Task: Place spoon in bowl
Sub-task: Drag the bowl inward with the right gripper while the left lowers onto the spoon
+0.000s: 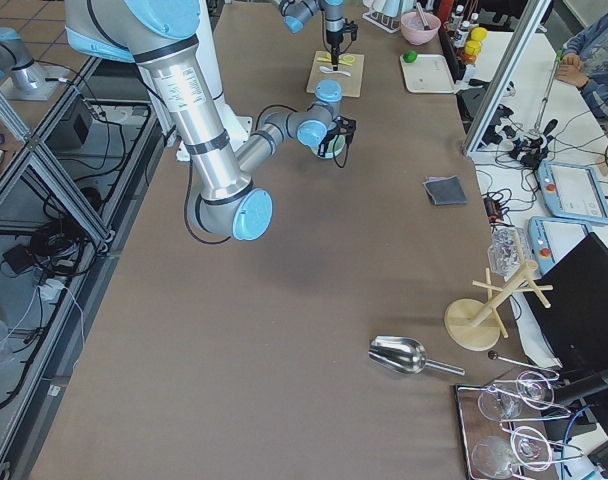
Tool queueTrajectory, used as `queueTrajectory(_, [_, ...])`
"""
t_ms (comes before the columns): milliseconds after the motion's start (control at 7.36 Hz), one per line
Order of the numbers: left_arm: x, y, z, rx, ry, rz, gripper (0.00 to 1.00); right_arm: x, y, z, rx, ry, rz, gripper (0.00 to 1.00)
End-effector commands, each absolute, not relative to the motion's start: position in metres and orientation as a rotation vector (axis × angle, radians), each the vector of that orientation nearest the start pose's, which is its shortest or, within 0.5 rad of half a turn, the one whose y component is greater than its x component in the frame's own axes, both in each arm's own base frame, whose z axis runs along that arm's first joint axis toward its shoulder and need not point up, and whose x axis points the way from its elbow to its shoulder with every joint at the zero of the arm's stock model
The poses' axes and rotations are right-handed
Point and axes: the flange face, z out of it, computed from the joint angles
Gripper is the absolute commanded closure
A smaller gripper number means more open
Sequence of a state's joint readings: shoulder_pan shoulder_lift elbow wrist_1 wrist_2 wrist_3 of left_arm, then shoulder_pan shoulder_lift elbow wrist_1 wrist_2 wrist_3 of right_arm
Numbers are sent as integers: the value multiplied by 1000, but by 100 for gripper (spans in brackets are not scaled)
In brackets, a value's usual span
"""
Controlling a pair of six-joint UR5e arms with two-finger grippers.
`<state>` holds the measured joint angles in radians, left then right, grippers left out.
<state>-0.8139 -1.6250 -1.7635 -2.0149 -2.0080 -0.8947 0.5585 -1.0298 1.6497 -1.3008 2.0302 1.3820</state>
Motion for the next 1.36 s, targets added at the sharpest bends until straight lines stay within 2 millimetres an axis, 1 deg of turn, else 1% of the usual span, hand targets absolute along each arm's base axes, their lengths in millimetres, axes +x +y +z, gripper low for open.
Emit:
queueTrajectory(0, [311,-458,512,159,795,21,42,-526,-425,276,-83,-970,131,100])
queueTrajectory(272, [313,-461,510,161,800,17,47,-526,-425,276,-83,-970,131,100])
queueTrajectory(544, [312,-460,508,163,802,16,72,-526,-425,276,-85,-969,131,100])
queueTrajectory(816, [312,-460,505,166,807,16,100,-525,-425,275,-84,-971,130,100])
queueTrajectory(951, [312,-460,504,167,808,17,100,-525,-425,275,-84,-971,131,96])
queueTrajectory(1087, [312,-459,500,171,814,17,100,-524,-426,272,-78,-977,132,18])
queueTrajectory(1223, [311,-458,481,189,841,26,100,-519,-425,266,-65,-987,137,0])
